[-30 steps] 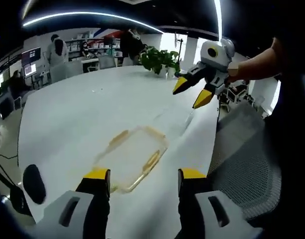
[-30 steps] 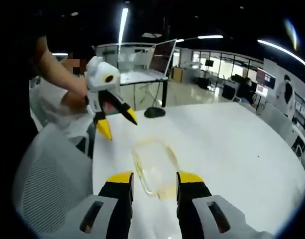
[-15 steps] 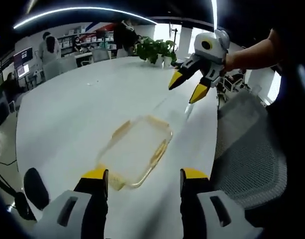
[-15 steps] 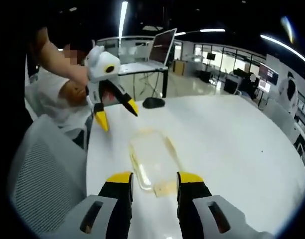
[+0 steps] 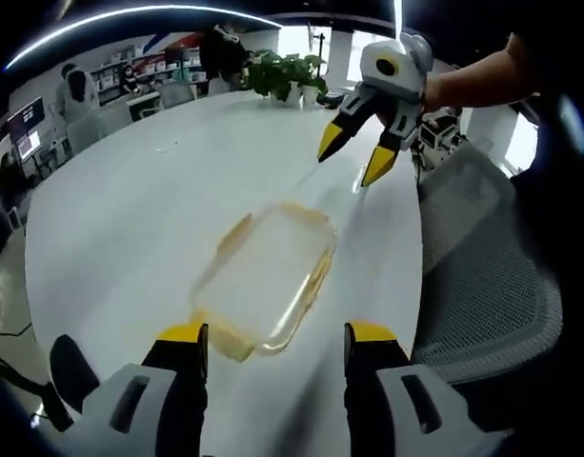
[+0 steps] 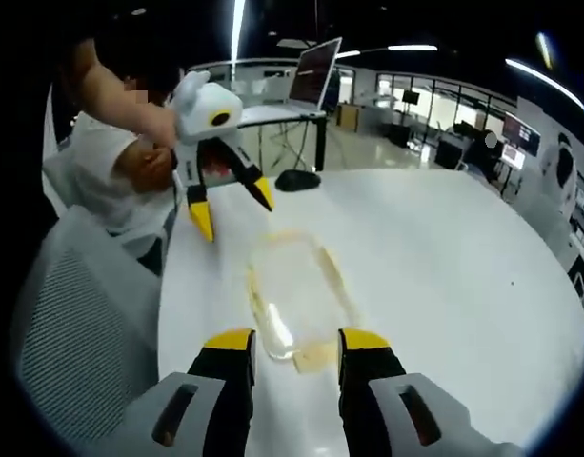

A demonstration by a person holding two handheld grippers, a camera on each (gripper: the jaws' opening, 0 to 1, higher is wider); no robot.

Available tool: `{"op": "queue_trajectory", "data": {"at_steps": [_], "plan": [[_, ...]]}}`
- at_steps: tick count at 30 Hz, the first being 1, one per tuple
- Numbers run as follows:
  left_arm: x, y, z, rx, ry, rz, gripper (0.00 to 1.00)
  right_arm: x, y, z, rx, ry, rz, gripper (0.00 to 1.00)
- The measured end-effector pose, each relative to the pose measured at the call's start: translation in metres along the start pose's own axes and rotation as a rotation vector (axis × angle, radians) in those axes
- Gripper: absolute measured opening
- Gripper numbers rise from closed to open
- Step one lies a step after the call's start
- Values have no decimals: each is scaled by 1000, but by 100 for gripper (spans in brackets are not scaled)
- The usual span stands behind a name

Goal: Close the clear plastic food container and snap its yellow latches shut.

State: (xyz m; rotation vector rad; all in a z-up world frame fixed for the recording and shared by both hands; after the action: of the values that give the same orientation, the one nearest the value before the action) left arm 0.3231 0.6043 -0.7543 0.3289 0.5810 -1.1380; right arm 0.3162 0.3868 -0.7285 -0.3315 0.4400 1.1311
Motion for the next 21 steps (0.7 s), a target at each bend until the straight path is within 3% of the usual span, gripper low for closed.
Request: {"op": "queue_trajectory", "data": {"at_steps": [21], "plan": [[11,17,-7,105,77,-55,53,16,-11,-12,-8,61,33,37]]}}
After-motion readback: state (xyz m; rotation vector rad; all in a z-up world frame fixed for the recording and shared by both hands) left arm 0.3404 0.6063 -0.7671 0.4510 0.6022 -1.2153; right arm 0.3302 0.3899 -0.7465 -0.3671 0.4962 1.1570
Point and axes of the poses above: the point that each gripper's makers call its tool centre point, and the gripper's own axes: x roughly forward along the fingers, y roughly to its left, z roughly out of its top, the point moved 5 cm from there along -x, roughly backward along the fingers, and after that the axes turned 11 degrees about -y, right-handed, at the moved point
